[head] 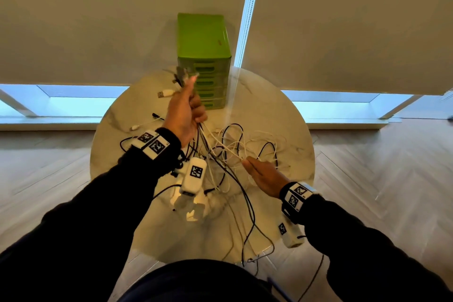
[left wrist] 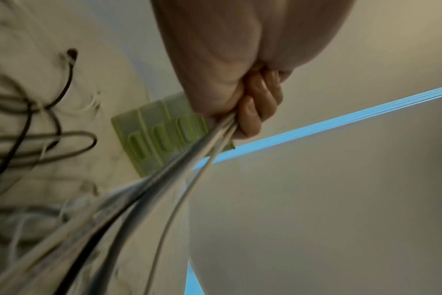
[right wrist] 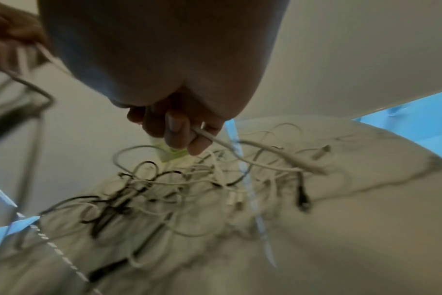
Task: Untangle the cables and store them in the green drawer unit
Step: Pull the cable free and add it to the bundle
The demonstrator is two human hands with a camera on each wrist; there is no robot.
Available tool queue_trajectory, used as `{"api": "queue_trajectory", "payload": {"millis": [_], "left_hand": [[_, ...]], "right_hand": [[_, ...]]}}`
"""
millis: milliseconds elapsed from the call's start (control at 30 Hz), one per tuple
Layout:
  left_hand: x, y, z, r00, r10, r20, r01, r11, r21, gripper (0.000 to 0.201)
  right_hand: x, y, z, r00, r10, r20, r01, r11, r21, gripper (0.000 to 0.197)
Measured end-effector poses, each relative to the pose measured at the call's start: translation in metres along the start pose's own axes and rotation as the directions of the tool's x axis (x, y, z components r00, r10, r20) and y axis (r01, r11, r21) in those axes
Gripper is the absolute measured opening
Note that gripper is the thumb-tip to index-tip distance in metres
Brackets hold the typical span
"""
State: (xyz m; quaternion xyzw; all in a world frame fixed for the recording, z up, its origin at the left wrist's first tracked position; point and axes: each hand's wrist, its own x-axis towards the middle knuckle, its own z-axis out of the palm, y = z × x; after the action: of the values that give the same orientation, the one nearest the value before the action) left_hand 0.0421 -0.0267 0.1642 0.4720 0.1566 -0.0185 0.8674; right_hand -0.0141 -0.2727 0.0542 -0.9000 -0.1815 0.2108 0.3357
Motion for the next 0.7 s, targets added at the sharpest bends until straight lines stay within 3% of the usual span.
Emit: {"api": "queue_trajectory", "payload": {"millis": [100,167,233,300,367,433,567,633,700], "left_hand": [[0.008,0.028,-0.009,0.987,0.135,-0.09,-0.128,0.988,0.084,0.021],[0.008,0.037,-0.011,0.985,0.15,-0.084,-0.14,0.984,0.111,0.027],[0.005,0.034,-0.011,0.991,0.128,-0.029,-0.122,0.981,0.151,0.028],[0.002,0.019,-0.012,0.996,0.08,0.025,-0.084,0.937,0.34,0.032],[-0.002,-0.002,-0.012,1.0,0.009,0.03,-0.025,0.807,0.59,0.044],[-0.002,-0.02,-0.011,0.998,-0.069,0.002,0.05,0.748,0.662,0.05],[0.002,-0.026,-0.006,0.985,-0.174,-0.013,0.167,0.919,0.358,0.048],[0.006,-0.023,-0.003,0.989,-0.148,0.007,0.142,0.962,0.232,0.046],[0.008,-0.019,-0.001,0.995,-0.103,0.01,0.101,0.988,0.12,0.045]], "right_hand": [[0.002,0.027,-0.009,0.996,0.082,0.028,-0.08,0.993,-0.091,0.029],[0.013,0.031,-0.018,0.994,0.104,-0.038,-0.107,0.992,-0.064,0.03],[0.031,0.021,-0.027,0.978,0.104,-0.181,-0.109,0.994,-0.018,0.032],[0.047,-0.004,-0.036,0.944,0.092,-0.317,-0.073,0.995,0.071,0.033],[0.056,-0.037,-0.043,0.936,0.03,-0.351,0.014,0.993,0.121,0.032],[0.061,-0.07,-0.041,0.952,-0.088,-0.292,0.119,0.989,0.09,0.028],[0.061,-0.104,-0.023,0.965,-0.246,-0.086,0.247,0.969,-0.002,0.029],[0.059,-0.102,-0.017,0.965,-0.255,-0.063,0.258,0.966,0.032,0.022],[0.056,-0.095,-0.015,0.968,-0.247,-0.043,0.248,0.968,0.044,0.027]]}}
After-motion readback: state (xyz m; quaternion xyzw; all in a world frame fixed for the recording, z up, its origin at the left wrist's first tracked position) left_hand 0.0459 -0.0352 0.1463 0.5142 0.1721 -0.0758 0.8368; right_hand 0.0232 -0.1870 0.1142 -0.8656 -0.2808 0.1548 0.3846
